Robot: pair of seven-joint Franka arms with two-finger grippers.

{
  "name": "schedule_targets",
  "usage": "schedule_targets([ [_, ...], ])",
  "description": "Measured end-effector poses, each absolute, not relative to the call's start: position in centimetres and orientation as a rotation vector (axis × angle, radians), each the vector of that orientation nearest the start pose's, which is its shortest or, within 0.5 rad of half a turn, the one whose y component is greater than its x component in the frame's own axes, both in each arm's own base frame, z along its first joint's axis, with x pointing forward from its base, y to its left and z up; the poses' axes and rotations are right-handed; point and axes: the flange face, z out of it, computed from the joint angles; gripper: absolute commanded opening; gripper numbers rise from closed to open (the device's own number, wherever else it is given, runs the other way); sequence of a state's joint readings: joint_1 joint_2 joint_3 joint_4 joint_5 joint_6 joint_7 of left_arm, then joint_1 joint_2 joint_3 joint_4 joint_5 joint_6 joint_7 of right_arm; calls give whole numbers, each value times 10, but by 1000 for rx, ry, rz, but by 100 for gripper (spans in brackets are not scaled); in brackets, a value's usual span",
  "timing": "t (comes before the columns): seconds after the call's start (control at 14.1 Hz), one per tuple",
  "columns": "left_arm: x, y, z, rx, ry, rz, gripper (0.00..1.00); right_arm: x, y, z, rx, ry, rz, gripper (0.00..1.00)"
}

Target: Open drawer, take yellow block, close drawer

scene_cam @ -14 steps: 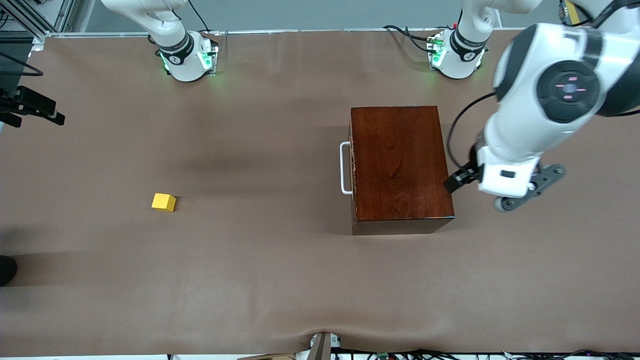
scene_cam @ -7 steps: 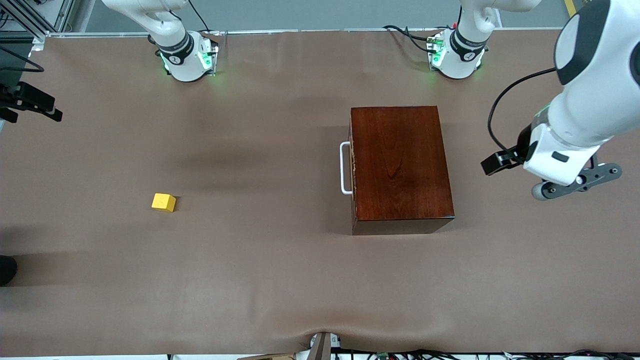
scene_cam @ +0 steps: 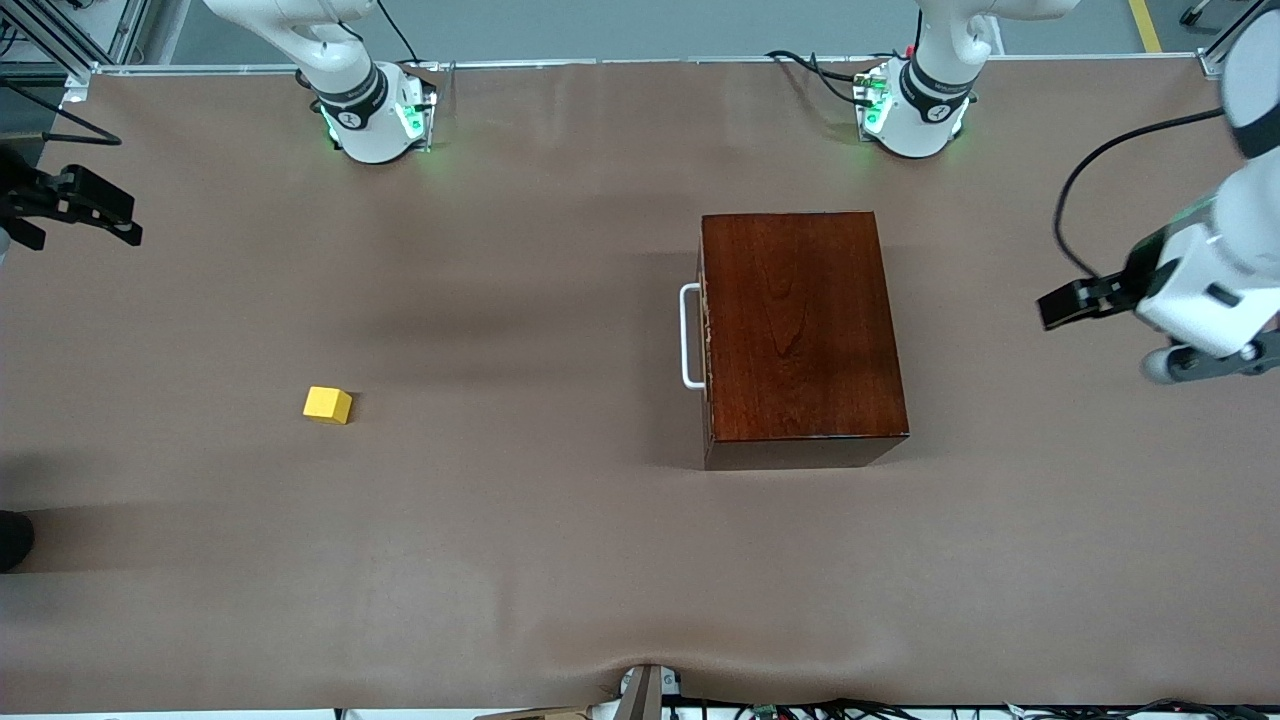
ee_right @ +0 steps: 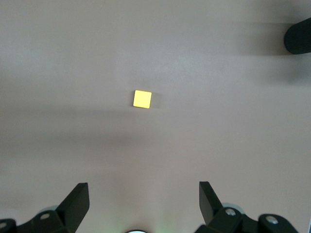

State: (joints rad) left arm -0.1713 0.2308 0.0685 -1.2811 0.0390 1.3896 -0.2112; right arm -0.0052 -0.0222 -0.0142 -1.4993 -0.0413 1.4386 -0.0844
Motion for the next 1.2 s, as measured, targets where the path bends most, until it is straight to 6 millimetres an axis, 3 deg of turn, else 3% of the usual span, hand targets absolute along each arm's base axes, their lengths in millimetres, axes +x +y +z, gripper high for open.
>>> schedule_targets([
  [0.21, 576, -44, 622, -3088, -76, 144, 100, 533, -15, 666, -3179, -95, 38, 100],
  [0.57, 529, -50, 635, -3094, 39, 60, 100, 533, -18, 667, -3175, -87, 36, 100],
  [1.2, 527, -42, 646, -3096, 59, 3, 100, 533, -14, 666, -3152, -94, 40, 100],
])
